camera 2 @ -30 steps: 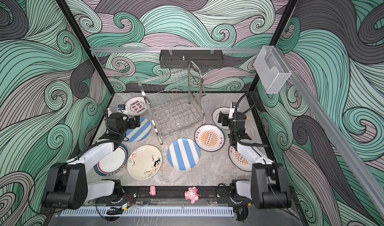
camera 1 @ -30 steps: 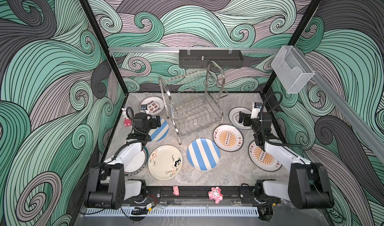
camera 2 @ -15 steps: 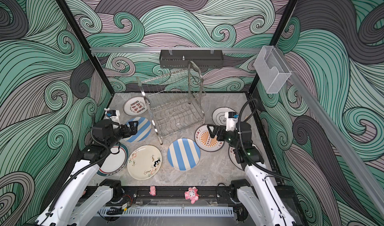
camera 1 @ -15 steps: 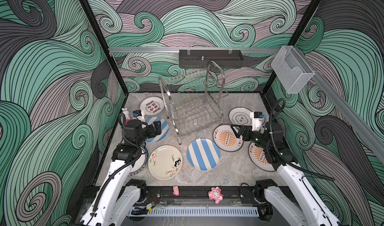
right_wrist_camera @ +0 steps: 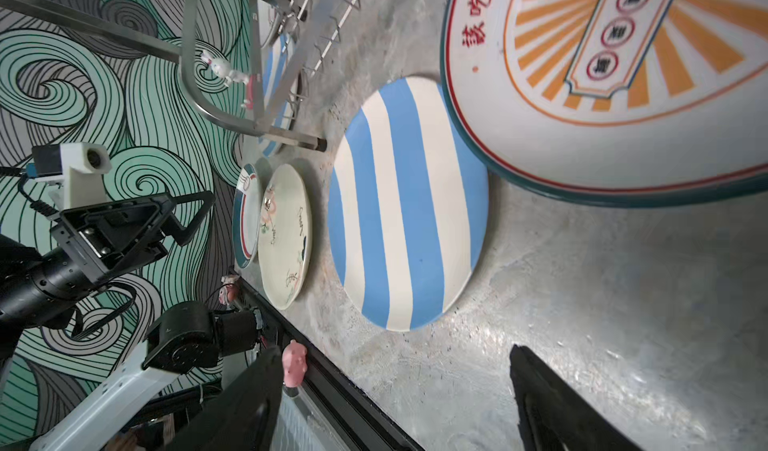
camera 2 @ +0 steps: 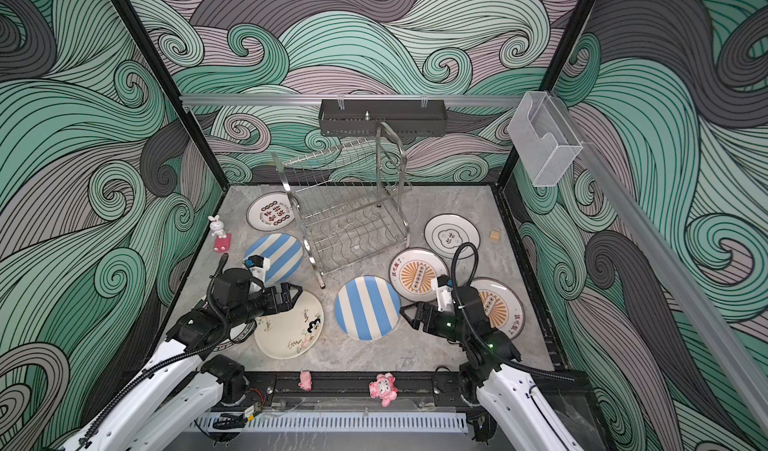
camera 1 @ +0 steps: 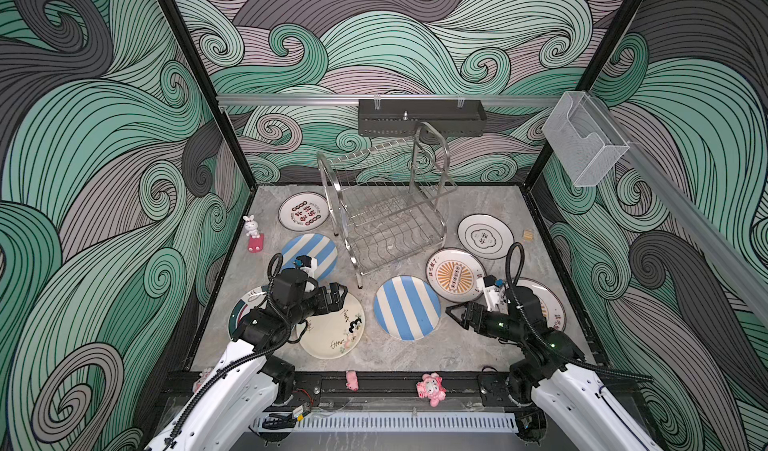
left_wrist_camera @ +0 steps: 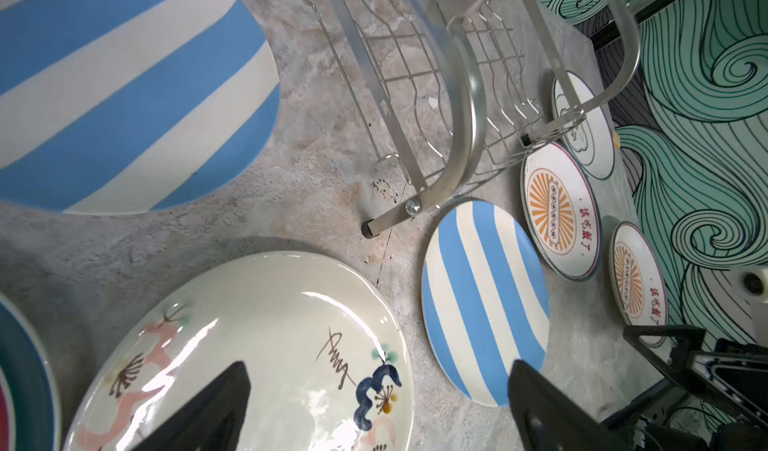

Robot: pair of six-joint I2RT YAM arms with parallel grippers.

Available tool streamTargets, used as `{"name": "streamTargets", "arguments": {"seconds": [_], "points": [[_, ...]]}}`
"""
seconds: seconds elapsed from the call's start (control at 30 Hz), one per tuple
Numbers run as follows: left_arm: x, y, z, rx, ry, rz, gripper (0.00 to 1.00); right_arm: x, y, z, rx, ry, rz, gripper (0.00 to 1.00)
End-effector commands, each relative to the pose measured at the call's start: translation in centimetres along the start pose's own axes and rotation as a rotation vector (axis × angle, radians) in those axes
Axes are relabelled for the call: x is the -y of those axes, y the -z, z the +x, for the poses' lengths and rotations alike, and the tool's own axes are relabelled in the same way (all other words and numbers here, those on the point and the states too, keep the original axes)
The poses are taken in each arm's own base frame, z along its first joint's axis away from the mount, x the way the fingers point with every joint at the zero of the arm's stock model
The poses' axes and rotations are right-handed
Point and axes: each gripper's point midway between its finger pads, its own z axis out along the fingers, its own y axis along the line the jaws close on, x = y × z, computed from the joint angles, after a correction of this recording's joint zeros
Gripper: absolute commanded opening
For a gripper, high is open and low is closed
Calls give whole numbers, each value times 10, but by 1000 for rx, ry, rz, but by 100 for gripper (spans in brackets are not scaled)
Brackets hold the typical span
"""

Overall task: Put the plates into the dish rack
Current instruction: 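Move both grippers toward the blue-and-white striped plate nearest the robot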

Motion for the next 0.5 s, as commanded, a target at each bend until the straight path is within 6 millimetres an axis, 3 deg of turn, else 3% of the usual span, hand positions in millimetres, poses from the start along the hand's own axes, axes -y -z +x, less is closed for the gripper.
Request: {"name": "streamTargets", "arguments": {"seconds": [0.0,0.3,0.47], "points": [[7,-4,10,-29,-11,13,99,2,-8,0,12,-48,16,83],[26,-12,30,-63,-147,28,99,16,-36,-1,-25,-23,103,83],[40,-19,40,-78,-221,32,99,13,-49,-7,-44,-14,99,82]]}}
